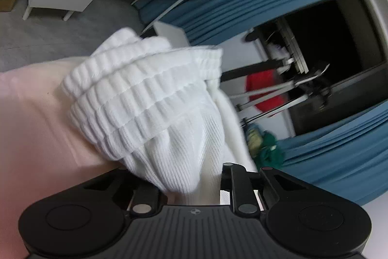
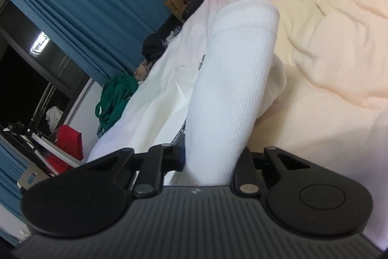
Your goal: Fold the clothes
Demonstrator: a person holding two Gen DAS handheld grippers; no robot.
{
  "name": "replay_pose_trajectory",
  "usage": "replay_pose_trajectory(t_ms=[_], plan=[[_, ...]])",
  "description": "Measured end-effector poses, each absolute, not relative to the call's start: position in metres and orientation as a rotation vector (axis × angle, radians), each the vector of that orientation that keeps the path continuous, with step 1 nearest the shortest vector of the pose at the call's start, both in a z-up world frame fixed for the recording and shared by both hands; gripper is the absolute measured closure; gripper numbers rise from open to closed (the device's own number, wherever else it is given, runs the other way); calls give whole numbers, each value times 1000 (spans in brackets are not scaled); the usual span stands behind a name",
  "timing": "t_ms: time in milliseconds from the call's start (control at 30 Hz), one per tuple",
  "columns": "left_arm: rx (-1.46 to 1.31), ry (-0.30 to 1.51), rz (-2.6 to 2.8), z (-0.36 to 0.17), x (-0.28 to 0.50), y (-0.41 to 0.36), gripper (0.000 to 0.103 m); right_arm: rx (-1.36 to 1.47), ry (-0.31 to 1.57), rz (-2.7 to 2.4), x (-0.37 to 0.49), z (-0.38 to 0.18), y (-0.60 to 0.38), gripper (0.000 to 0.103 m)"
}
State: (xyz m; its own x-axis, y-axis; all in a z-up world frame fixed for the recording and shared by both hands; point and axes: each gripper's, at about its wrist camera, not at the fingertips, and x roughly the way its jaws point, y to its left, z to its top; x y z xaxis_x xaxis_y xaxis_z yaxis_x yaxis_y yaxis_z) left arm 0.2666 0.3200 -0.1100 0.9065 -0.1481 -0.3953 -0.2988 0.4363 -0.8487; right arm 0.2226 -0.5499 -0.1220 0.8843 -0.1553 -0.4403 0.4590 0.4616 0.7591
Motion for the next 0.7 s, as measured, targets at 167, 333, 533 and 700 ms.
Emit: replay_pose_trajectory(t_ms=[167, 333, 533, 700], plan=[[-1164, 408, 69, -80, 220, 320, 86, 1025, 305, -412, 218, -112, -549, 83], [-1215, 411, 84, -67, 173, 333, 88, 1062, 328, -397, 201, -102, -548, 83], [-1262, 459, 168, -59, 117, 350, 88, 1220, 373, -357, 163, -94, -551, 85], [-1245, 545, 234, -59, 87, 360, 87, 1278, 403, -356, 140, -96, -550, 86]])
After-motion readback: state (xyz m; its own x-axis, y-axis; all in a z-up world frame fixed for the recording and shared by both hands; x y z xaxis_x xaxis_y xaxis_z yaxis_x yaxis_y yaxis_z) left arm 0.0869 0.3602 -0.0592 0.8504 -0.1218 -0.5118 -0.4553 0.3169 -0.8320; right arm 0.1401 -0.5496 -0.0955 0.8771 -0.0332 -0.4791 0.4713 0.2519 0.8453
